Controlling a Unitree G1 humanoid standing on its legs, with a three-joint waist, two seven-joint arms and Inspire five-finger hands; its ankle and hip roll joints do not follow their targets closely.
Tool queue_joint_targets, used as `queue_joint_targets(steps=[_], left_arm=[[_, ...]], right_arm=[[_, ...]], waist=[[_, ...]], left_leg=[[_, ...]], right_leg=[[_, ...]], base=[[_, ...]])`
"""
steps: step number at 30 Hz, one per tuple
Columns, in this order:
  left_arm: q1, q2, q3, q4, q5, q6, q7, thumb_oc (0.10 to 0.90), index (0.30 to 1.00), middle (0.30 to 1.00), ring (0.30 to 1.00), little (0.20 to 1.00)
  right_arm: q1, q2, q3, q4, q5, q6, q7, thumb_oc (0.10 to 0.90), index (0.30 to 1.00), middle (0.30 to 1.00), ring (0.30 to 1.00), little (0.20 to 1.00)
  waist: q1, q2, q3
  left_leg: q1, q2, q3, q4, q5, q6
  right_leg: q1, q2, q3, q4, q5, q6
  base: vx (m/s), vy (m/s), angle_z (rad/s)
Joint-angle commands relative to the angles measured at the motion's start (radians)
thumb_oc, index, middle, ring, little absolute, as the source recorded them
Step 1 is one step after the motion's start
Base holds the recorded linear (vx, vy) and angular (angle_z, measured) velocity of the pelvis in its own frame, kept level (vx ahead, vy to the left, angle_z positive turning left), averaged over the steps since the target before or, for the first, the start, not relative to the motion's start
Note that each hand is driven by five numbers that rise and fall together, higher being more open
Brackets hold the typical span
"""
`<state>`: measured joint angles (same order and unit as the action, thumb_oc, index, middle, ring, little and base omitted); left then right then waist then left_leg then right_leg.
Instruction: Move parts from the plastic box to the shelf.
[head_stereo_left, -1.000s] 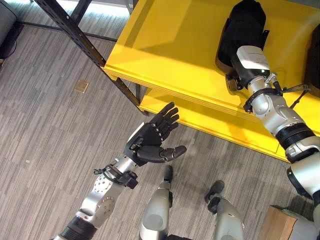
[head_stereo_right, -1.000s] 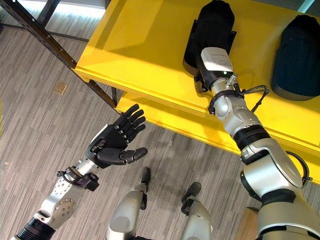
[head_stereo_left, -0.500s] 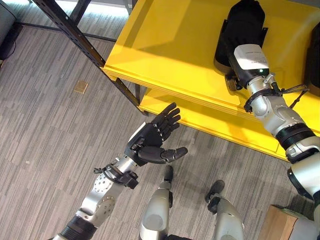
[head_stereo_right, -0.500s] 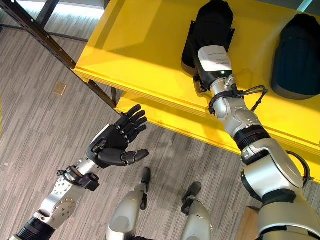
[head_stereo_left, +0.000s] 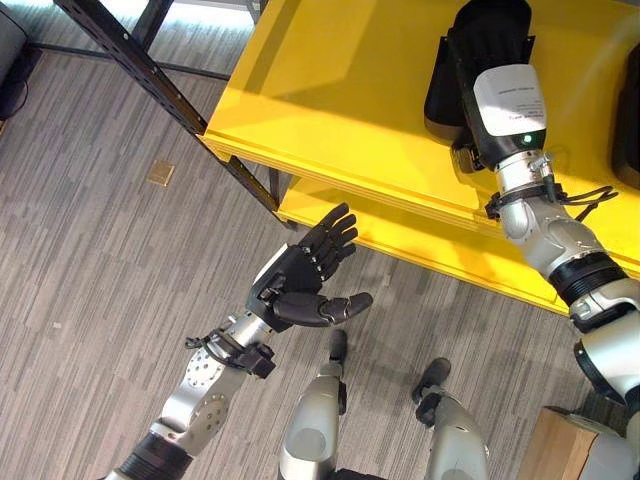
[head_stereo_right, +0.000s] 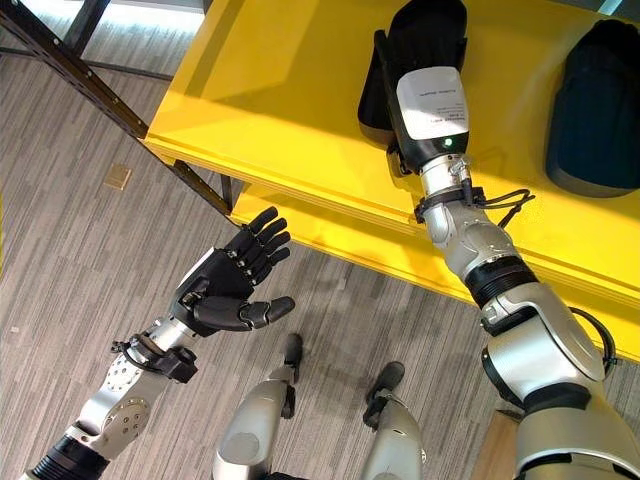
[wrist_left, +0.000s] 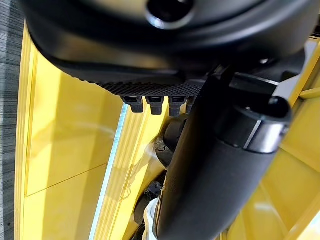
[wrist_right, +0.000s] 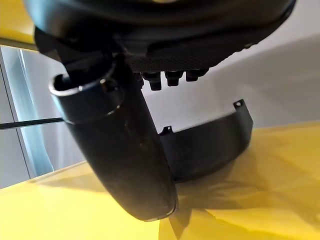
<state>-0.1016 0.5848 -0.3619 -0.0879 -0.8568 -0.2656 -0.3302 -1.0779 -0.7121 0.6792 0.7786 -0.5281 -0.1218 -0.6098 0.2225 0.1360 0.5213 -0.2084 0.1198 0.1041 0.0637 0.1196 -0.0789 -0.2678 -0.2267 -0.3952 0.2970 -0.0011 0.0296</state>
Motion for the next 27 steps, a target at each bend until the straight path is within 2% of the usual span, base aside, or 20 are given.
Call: queue_joint_targets(steps=[1, 4, 5, 9, 13, 18, 20, 24, 27], left_arm=[[-0.025, 0.012, 0.002, -0.175, 0.008, -0.106, 0.002, 0.9, 1.0, 1.0, 1.0, 1.0], [-0.03, 0.007, 0.009, -0.178, 0.006, -0.101, 0.01, 0.9, 1.0, 1.0, 1.0, 1.0], [-0.033, 0.003, 0.013, -0.178, 0.002, -0.095, 0.008, 0.9, 1.0, 1.0, 1.0, 1.0], [-0.036, -0.009, 0.014, -0.188, 0.022, -0.084, 0.008, 0.9, 1.0, 1.0, 1.0, 1.0], [-0.044, -0.023, 0.01, -0.197, 0.04, -0.077, 0.014, 0.9, 1.0, 1.0, 1.0, 1.0], [-0.048, -0.021, 0.007, -0.194, 0.044, -0.09, 0.012, 0.9, 1.0, 1.0, 1.0, 1.0], [-0.046, -0.022, 0.011, -0.196, 0.046, -0.093, 0.01, 0.9, 1.0, 1.0, 1.0, 1.0], [-0.034, -0.027, 0.025, -0.206, 0.057, -0.103, 0.019, 0.9, 1.0, 1.0, 1.0, 1.0], [0.004, -0.029, 0.059, -0.228, 0.059, -0.108, 0.027, 0.9, 1.0, 1.0, 1.0, 1.0]], right_arm=[[-0.108, -0.03, -0.062, -0.126, 0.212, -0.04, 0.004, 0.9, 1.0, 1.0, 1.0, 1.0], [-0.087, 0.008, -0.116, -0.151, 0.249, -0.062, 0.036, 0.9, 1.0, 1.0, 1.0, 1.0], [-0.079, 0.022, -0.147, -0.174, 0.268, -0.069, 0.088, 0.9, 1.0, 1.0, 1.0, 1.0], [-0.063, 0.047, -0.17, -0.223, 0.321, -0.05, 0.159, 0.9, 1.0, 1.0, 1.0, 1.0], [-0.042, 0.063, -0.167, -0.266, 0.299, -0.029, 0.187, 0.9, 1.0, 1.0, 1.0, 1.0], [-0.011, 0.066, -0.172, -0.312, 0.314, -0.051, 0.195, 0.9, 1.0, 1.0, 1.0, 1.0], [0.003, 0.071, -0.181, -0.333, 0.333, -0.069, 0.181, 0.9, 1.0, 1.0, 1.0, 1.0], [0.07, 0.083, -0.238, -0.487, 0.316, -0.083, 0.05, 0.9, 1.0, 1.0, 1.0, 1.0], [0.204, 0.099, -0.357, -0.722, 0.166, -0.116, -0.099, 0.9, 1.0, 1.0, 1.0, 1.0]], waist=[[0.0, 0.01, -0.002], [-0.005, 0.009, -0.002], [-0.009, 0.008, -0.003], [-0.014, 0.005, -0.004], [-0.021, 0.001, -0.007], [-0.032, -0.005, -0.012], [-0.037, -0.007, -0.015], [-0.061, -0.019, -0.034], [-0.098, -0.036, -0.075]], left_leg=[[-0.018, -0.053, 0.016, 0.051, -0.054, 0.032], [-0.012, -0.052, 0.02, 0.047, -0.054, 0.033], [-0.01, -0.053, 0.022, 0.048, -0.055, 0.033], [-0.004, -0.052, 0.025, 0.048, -0.057, 0.032], [0.0, -0.051, 0.031, 0.041, -0.055, 0.033], [0.009, -0.05, 0.038, 0.031, -0.054, 0.035], [0.019, -0.048, 0.043, 0.022, -0.053, 0.035], [0.057, -0.04, 0.061, -0.009, -0.052, 0.036], [0.109, -0.031, 0.079, -0.041, -0.058, 0.032]], right_leg=[[0.046, 0.012, 0.015, 0.112, -0.121, 0.05], [0.046, 0.012, 0.019, 0.112, -0.122, 0.049], [0.046, 0.01, 0.02, 0.115, -0.123, 0.048], [0.05, 0.011, 0.023, 0.113, -0.122, 0.048], [0.052, 0.015, 0.029, 0.104, -0.118, 0.047], [0.061, 0.022, 0.036, 0.085, -0.111, 0.049], [0.067, 0.026, 0.039, 0.074, -0.107, 0.05], [0.101, 0.036, 0.049, 0.029, -0.095, 0.052], [0.149, 0.049, 0.065, -0.028, -0.081, 0.058]], base=[[0.0, 0.0, 0.0], [0.0, 0.0, 0.0], [0.0, 0.0, 0.0], [0.0, 0.0, 0.0], [-0.04, 0.007, -0.01], [-0.06, 0.006, 0.0], [-0.06, 0.002, 0.0], [-0.04, 0.006, -0.07], [-0.01, 0.013, -0.17]])
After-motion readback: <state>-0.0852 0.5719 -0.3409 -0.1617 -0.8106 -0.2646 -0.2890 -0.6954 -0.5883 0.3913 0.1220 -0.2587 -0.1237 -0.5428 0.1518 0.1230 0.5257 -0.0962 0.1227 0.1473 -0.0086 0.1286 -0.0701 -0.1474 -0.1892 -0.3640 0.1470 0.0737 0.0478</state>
